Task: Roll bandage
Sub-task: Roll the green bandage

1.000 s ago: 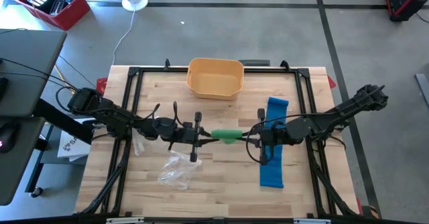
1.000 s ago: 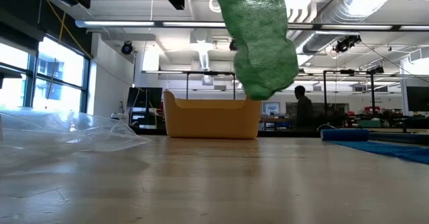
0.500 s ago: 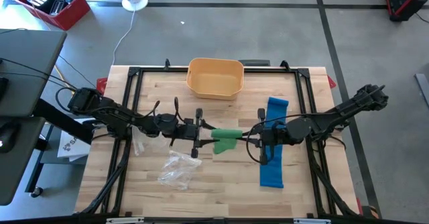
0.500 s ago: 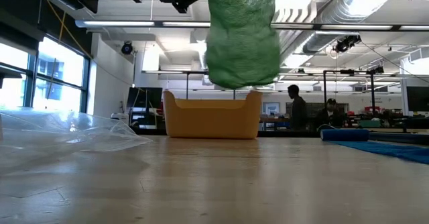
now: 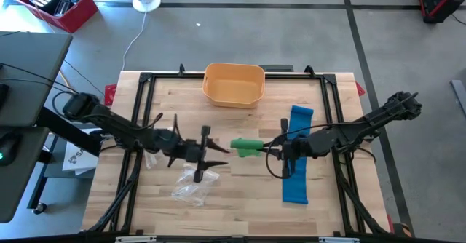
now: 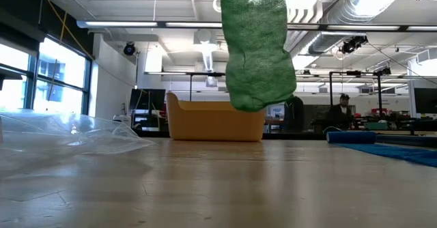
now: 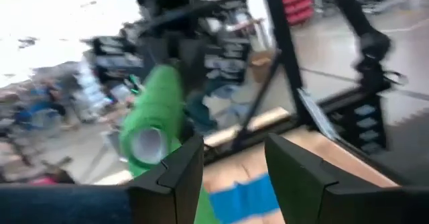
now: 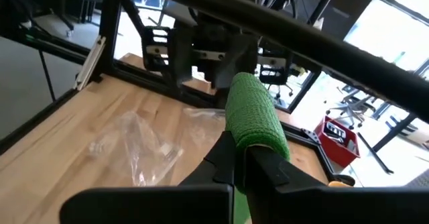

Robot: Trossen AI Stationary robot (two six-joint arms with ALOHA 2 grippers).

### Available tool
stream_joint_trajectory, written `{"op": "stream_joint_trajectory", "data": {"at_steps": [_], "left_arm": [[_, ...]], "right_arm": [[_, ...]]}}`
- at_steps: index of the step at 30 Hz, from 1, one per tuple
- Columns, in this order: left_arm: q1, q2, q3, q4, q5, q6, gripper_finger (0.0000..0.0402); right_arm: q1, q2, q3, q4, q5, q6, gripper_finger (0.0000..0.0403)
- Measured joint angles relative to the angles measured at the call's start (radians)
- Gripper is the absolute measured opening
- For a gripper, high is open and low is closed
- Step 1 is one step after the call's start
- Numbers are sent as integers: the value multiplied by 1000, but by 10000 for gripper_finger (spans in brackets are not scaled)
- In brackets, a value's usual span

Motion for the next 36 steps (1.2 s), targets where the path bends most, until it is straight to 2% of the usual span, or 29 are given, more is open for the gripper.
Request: {"op": "stream_joint_trajectory", "data": {"at_steps": [3, 6, 14, 21, 25, 29, 36], "left_arm": [[-5, 20, 0, 58, -77, 14, 148], [-5, 32, 0, 91, -110, 13, 147], [2, 70, 1, 215, -97, 8, 147], [23, 133, 48, 238, -52, -8, 147], [29, 176, 90, 239, -61, -29, 141], [29, 179, 95, 231, -67, -32, 112], [28, 177, 95, 222, -103, -32, 12]], "right_arm": [[0, 0, 0, 17, 0, 0, 2], [0, 0, 0, 32, 0, -3, 2], [0, 0, 0, 37, -1, 3, 2], [0, 0, 0, 35, -2, 26, 2], [2, -3, 0, 27, -2, 28, 2], [2, -3, 0, 18, -4, 28, 2], [-2, -3, 1, -7, -8, 107, 5]]}}
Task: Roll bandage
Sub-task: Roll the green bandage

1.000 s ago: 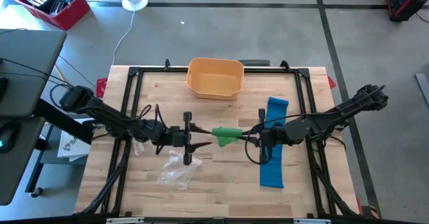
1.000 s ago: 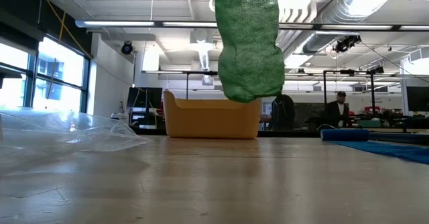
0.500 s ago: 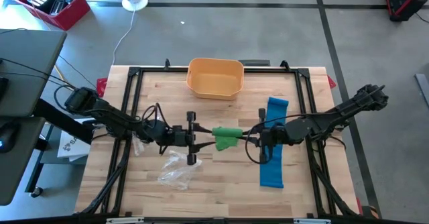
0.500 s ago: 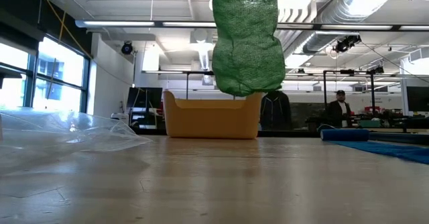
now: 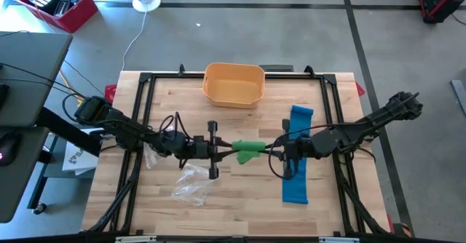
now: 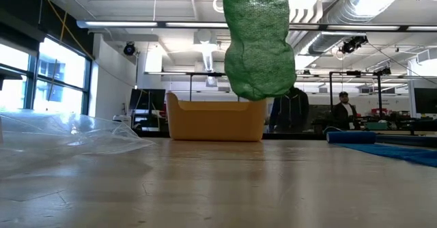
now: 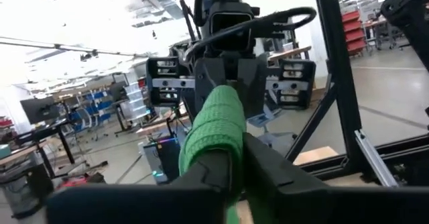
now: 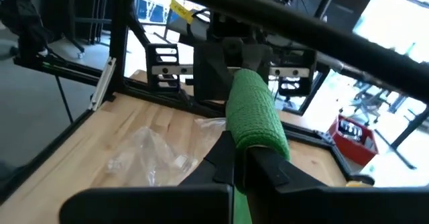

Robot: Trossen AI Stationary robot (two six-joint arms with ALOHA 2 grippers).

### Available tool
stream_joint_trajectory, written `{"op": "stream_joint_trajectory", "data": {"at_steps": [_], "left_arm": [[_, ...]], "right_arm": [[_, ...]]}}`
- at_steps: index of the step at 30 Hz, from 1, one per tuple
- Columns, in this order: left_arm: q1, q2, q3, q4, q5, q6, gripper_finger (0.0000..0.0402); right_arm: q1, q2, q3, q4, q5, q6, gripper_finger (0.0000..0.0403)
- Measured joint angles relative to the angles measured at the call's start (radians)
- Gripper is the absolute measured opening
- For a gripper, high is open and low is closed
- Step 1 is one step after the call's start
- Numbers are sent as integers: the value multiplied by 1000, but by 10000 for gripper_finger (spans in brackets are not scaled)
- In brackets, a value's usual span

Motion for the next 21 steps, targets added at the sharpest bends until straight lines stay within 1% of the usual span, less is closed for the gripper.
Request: {"op": "stream_joint_trajectory", "data": {"at_steps": [3, 5, 7, 11, 14, 15, 17, 19, 21], "left_arm": [[-4, 0, 0, -18, -74, 12, 13], [-2, -4, 1, -56, -110, 15, 11], [13, -7, -3, -96, -121, -8, 6], [79, -8, -55, -126, -114, -129, 5], [138, -10, -119, -117, -116, -234, 5], [155, -10, -139, -118, -102, -275, 5], [176, -10, -172, -102, -13, -387, 5], [178, -9, -180, -80, 77, -496, 4], [163, -9, -180, -68, 156, -598, 4]], "right_arm": [[-1, 1, 0, -37, 23, 3, 28], [-2, -5, 0, -91, 32, 41, 61], [-5, -5, 0, -163, 54, 106, 99], [-25, -6, 0, -366, 58, 252, 165], [-29, -6, 0, -518, 27, 388, 189], [-29, -6, 0, -552, 7, 428, 192], [-26, -6, 0, -587, -65, 477, 193], [-19, -6, 0, -577, -165, 499, 194], [-10, -6, 0, -530, -260, 498, 194]]}}
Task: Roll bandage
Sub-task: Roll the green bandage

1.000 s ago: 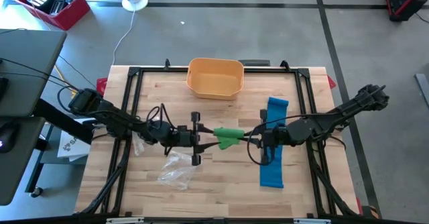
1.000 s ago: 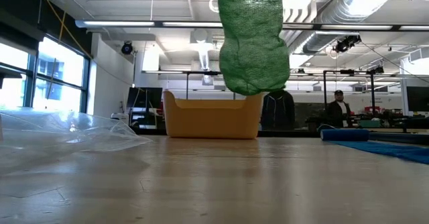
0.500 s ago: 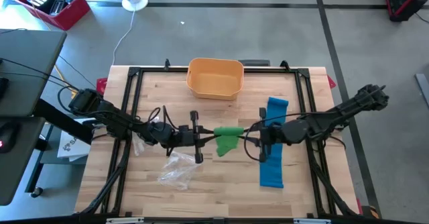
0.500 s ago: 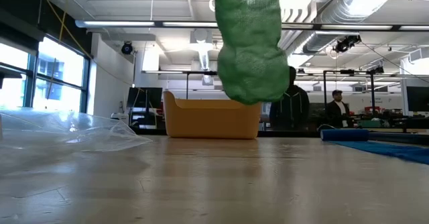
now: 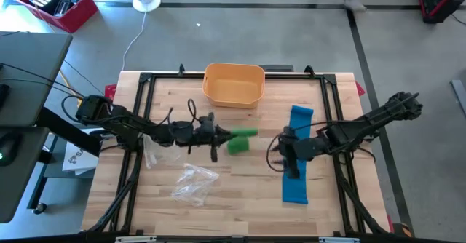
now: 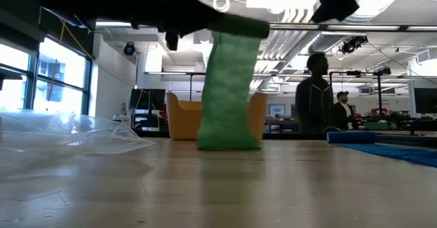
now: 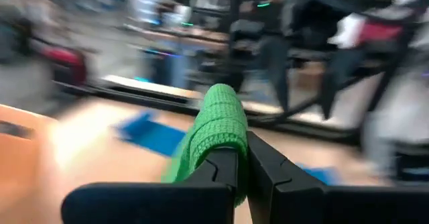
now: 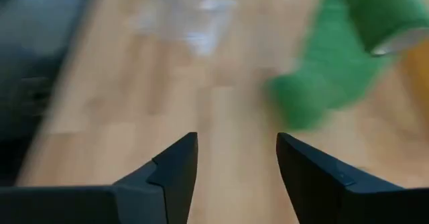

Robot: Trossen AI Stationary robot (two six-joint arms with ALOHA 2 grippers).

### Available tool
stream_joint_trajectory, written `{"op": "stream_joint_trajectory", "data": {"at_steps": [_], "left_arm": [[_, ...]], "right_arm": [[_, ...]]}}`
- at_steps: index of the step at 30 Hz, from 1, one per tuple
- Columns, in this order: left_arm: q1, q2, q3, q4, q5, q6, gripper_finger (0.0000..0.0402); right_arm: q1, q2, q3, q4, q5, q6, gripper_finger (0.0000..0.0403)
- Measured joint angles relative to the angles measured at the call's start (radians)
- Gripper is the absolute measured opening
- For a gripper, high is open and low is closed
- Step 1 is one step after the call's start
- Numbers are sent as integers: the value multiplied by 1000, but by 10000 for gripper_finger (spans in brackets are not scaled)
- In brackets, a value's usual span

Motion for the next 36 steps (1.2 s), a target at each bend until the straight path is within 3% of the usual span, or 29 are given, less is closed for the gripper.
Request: {"op": "stream_joint_trajectory", "data": {"at_steps": [4, 9, 12, 23, 31, 36], "left_arm": [[-12, 0, 4, 36, 44, -45, 4], [90, 16, 3, -113, -149, 103, 4], [161, 67, 3, -131, -171, 178, 3], [257, 297, 3, 70, -159, 265, 6], [254, 300, 2, 82, -167, 268, 7], [254, 300, 3, 75, -179, 268, 7]], "right_arm": [[3, 0, 0, 142, -120, -84, 194], [-22, 10, 0, 259, -173, -174, 195], [-56, 47, -9, 266, -178, -182, 195], [-277, 343, -93, 430, -207, -356, 195], [-406, 597, -93, 572, -286, -585, 195], [-472, 698, -63, 605, -310, -623, 181]]}}
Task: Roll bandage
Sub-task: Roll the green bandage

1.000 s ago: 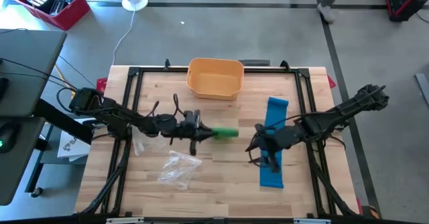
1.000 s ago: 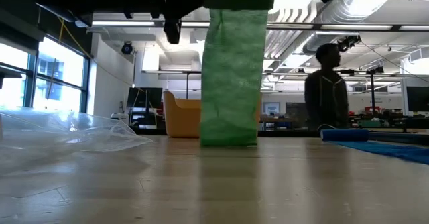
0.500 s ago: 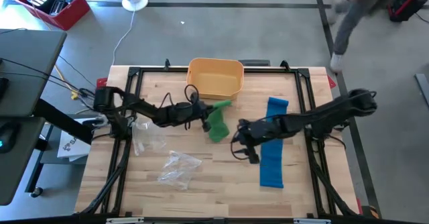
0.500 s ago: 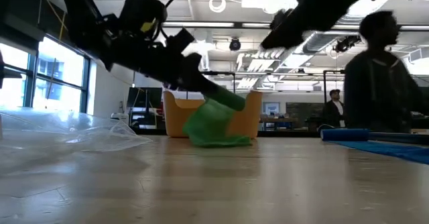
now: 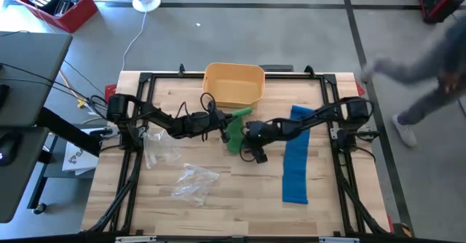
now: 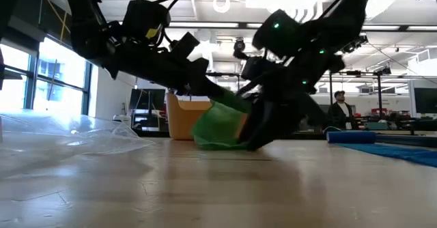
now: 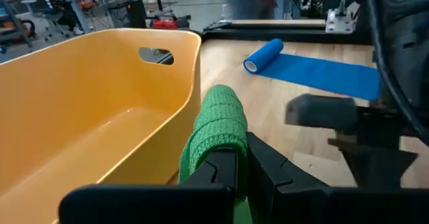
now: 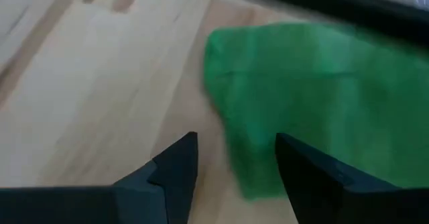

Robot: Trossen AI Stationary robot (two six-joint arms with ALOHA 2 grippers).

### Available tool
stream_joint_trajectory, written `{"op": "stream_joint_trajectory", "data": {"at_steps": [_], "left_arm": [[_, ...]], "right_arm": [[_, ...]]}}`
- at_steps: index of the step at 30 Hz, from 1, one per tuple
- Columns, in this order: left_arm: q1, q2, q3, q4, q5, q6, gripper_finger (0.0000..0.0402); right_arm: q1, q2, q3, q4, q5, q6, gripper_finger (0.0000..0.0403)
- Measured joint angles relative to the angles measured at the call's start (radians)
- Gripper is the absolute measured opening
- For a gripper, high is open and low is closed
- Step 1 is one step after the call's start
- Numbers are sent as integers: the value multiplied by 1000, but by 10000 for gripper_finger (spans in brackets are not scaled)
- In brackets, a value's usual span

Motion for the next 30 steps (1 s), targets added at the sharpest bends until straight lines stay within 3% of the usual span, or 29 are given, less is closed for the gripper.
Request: {"op": "stream_joint_trajectory", "data": {"at_steps": [3, 9, 14, 20, 23, 28, 30], "left_arm": [[-3, 0, 0, -4, -1, 0, 7], [-36, -32, -2, -36, -47, 28, 7], [-53, -108, -2, -149, -84, 66, 8], [-53, -148, -2, -189, -78, 101, 8], [-52, -147, -2, -183, 0, 99, 8], [-66, -147, -2, -183, 201, 72, 8], [-75, -147, -2, -183, 248, 48, 8]], "right_arm": [[-39, 35, 14, 0, -93, 20, 144], [-36, 29, 16, -50, -75, 74, 13], [60, -84, 9, -221, -17, 173, 6], [217, -363, 9, -389, 104, 291, 2], [295, -499, 6, -403, 178, 327, 2], [383, -688, 10, -403, 445, 338, 1], [384, -733, 9, -411, 497, 351, 1]]}}
